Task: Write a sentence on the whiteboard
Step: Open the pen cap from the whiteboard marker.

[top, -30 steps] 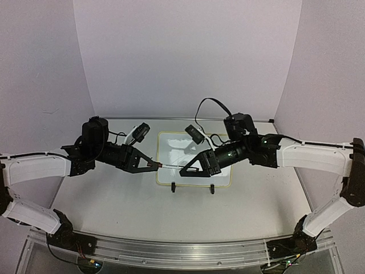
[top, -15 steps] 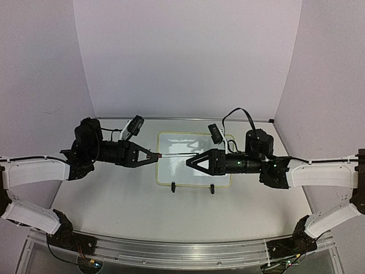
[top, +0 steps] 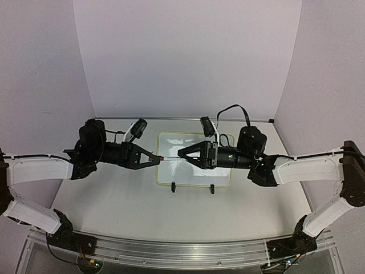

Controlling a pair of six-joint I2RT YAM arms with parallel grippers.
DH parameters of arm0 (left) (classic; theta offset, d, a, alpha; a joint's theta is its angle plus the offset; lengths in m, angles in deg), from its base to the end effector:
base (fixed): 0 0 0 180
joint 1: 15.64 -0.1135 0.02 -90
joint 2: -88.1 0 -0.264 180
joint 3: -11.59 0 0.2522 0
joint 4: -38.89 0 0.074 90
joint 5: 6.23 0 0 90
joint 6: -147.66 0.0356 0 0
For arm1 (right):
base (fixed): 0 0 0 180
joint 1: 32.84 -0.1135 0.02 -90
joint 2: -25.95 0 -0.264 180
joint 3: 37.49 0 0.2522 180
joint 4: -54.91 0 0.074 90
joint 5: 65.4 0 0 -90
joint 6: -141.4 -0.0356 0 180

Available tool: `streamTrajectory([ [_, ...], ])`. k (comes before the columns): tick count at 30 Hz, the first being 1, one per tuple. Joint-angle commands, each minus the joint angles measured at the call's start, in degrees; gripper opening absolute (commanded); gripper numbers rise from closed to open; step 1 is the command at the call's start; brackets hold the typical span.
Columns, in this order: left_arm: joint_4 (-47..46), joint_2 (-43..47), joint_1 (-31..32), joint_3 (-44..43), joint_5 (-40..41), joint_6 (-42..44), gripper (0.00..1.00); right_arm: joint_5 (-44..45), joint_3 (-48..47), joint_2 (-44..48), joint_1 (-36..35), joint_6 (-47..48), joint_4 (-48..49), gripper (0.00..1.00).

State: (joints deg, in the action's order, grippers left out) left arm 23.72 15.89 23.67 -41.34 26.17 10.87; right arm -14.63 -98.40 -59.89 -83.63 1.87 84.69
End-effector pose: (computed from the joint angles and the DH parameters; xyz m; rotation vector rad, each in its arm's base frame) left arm 0.1900 -0.1945 0.2749 0.8005 1.8536 -1.8641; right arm 0.1917 0.2705 0.2791 -0.6850 1.7100 1.8275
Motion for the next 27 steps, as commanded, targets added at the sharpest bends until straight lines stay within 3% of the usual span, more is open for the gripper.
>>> streamTrajectory([
  [1,5.10,1.25,-0.14,-2.80,-0.96,3.74,0.00,-1.55,-2.52,-0.73,-0.36,-0.02,2.14,0.47],
  [4,6.26,1.06,-0.11,-3.57,-1.02,4.32,0.00,-1.29,-2.78,-0.82,-0.59,1.18,-0.53,0.40],
  [11,6.50,0.78,-0.12,-4.41,-1.30,4.71,0.00,-0.77,-4.85,-0.02,-1.60,6.61,-10.99,0.39],
  [27,7.34,0.00,-0.11,-4.38,-2.10,5.03,0.00,-1.96,-4.22,0.38,-1.60,4.87,-7.36,0.28],
])
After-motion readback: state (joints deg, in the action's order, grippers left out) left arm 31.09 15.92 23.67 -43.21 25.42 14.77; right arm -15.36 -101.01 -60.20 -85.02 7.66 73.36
